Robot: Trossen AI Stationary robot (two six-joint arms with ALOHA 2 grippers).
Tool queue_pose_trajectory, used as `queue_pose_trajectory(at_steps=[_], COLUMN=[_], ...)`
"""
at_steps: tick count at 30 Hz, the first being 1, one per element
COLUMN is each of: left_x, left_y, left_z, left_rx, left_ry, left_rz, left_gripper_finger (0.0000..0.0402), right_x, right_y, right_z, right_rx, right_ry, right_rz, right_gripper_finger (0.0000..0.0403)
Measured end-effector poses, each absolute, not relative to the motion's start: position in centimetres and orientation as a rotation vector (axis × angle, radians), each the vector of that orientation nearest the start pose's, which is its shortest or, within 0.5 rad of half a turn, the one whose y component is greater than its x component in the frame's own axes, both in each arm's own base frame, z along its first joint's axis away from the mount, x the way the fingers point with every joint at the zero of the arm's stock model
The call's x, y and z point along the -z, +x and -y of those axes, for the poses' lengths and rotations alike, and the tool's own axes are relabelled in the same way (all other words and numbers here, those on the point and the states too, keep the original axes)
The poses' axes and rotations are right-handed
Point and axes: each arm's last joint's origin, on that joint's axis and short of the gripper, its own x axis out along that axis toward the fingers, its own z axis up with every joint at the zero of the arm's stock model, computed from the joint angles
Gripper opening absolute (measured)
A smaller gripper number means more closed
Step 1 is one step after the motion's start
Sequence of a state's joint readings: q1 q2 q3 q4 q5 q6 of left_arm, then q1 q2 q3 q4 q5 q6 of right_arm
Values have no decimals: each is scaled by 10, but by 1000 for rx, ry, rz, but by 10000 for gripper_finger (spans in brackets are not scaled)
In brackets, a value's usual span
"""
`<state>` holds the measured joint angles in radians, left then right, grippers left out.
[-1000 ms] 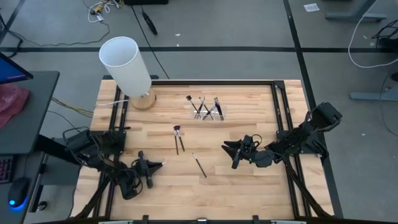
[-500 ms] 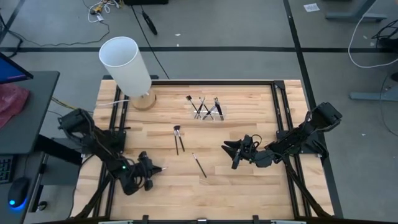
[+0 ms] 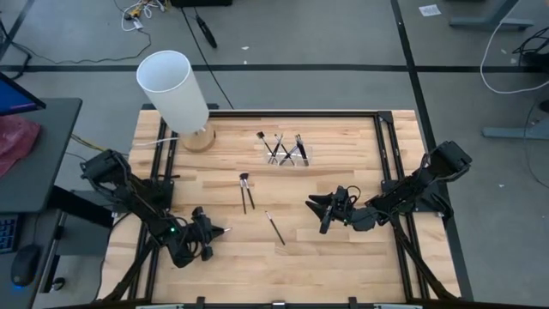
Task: Put items in baskets/containers
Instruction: Put the black liner brush into the transparent organizer
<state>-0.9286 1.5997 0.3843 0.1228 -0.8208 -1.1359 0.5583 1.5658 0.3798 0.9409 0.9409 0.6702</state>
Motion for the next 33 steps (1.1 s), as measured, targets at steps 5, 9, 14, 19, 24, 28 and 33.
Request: queue_pose_trajectory(at_steps=[5, 9, 14, 19, 24, 28, 33], left_x=[-81, -81, -80, -78, -77, -76, -71], left_y=[142, 142, 137, 127, 122, 121, 122], left_z=[156, 157, 158, 159, 158, 158, 157], left_rx=[-278, -267, -250, -255, -262, -260, -293], left_ry=[-251, -257, -234, -198, -162, -141, -113], left_rz=[-632, -648, -679, -711, -711, -713, -672], left_gripper_finger=[99, 137, 145, 136, 127, 120, 102], right_x=[-142, -142, -142, -142, -142, -142, -142], right_y=[223, 223, 223, 223, 223, 223, 223], right_z=[-112, -112, -112, -112, -112, -112, -112], right_rx=[423, 423, 422, 423, 423, 423, 423], right_ry=[493, 493, 495, 495, 495, 494, 493], right_rz=[-45, -45, -45, -45, -45, -45, -46], right_gripper_finger=[136, 136, 136, 136, 136, 136, 136])
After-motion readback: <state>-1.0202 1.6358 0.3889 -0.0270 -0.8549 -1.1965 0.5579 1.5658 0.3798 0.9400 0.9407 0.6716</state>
